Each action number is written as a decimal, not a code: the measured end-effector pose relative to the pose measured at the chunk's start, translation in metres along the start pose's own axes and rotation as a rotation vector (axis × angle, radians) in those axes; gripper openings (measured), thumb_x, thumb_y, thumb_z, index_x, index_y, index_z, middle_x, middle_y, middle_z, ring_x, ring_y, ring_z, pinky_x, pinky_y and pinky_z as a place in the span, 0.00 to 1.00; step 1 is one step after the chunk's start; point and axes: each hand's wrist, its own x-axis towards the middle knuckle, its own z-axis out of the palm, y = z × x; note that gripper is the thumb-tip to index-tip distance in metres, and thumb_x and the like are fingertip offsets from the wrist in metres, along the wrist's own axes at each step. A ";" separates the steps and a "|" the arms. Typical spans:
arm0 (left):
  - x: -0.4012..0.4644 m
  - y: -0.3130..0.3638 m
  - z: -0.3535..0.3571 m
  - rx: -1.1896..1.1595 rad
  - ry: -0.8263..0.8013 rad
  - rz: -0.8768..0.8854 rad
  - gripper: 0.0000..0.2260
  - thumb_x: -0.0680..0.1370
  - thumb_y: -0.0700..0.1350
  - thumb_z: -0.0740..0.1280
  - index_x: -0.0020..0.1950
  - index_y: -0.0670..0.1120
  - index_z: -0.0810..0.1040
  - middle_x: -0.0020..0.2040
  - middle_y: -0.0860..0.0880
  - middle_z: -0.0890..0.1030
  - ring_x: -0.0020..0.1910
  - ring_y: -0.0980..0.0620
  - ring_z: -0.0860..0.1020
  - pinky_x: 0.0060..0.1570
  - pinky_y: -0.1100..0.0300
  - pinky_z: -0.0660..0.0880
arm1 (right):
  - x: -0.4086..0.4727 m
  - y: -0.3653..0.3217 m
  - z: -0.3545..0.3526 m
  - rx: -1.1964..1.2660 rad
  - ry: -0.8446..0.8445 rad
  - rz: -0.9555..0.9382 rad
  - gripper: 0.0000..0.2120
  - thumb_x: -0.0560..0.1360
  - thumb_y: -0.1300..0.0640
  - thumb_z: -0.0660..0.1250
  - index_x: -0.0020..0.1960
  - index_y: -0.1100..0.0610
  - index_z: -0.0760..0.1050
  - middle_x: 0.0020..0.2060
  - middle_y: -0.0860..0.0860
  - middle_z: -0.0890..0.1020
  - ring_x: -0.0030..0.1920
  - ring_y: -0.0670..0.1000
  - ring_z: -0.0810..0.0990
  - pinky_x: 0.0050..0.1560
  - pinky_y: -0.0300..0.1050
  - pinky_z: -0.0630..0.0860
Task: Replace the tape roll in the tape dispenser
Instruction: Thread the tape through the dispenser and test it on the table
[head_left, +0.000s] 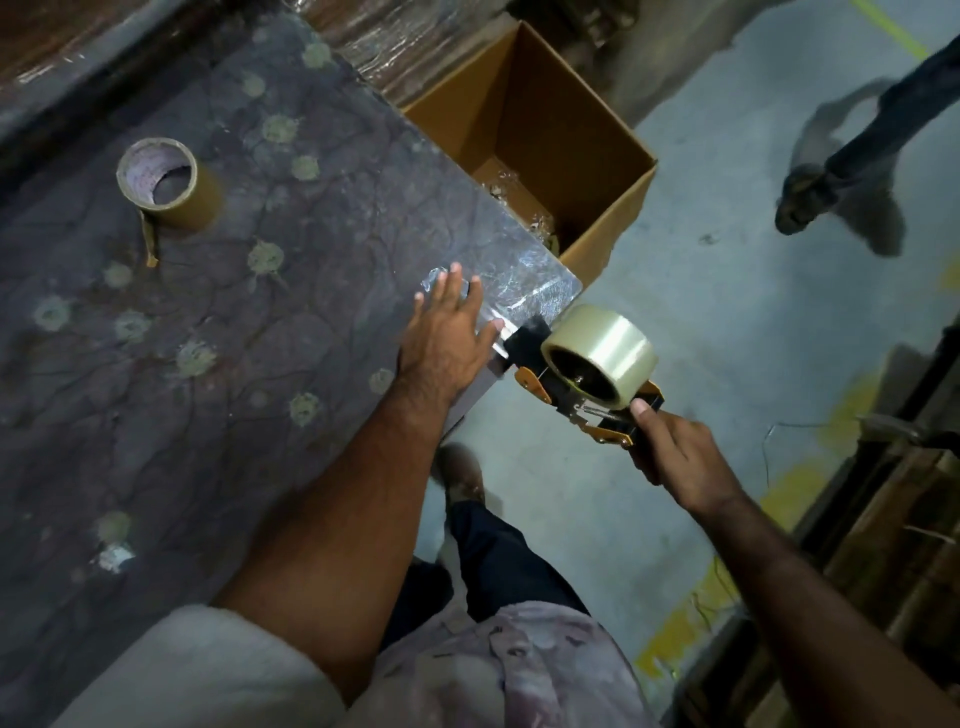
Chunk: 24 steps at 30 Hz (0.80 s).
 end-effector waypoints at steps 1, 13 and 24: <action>0.001 0.006 -0.002 0.003 0.003 -0.031 0.32 0.84 0.62 0.52 0.83 0.46 0.52 0.84 0.40 0.48 0.83 0.42 0.48 0.79 0.45 0.49 | -0.003 0.000 -0.002 0.041 -0.004 0.024 0.30 0.84 0.41 0.53 0.30 0.58 0.73 0.23 0.54 0.76 0.26 0.51 0.74 0.31 0.45 0.71; 0.003 0.018 0.004 0.198 0.016 -0.182 0.41 0.77 0.72 0.57 0.83 0.53 0.49 0.81 0.31 0.49 0.81 0.34 0.52 0.79 0.40 0.54 | 0.013 0.010 0.031 0.317 -0.076 0.419 0.33 0.75 0.34 0.49 0.30 0.60 0.74 0.24 0.57 0.73 0.24 0.54 0.69 0.27 0.44 0.64; 0.012 0.021 -0.003 0.156 0.009 -0.229 0.46 0.72 0.73 0.64 0.83 0.52 0.52 0.82 0.34 0.53 0.81 0.36 0.56 0.77 0.39 0.54 | 0.028 0.009 0.016 0.298 -0.190 0.471 0.35 0.74 0.30 0.48 0.30 0.59 0.70 0.24 0.57 0.70 0.24 0.54 0.66 0.27 0.46 0.62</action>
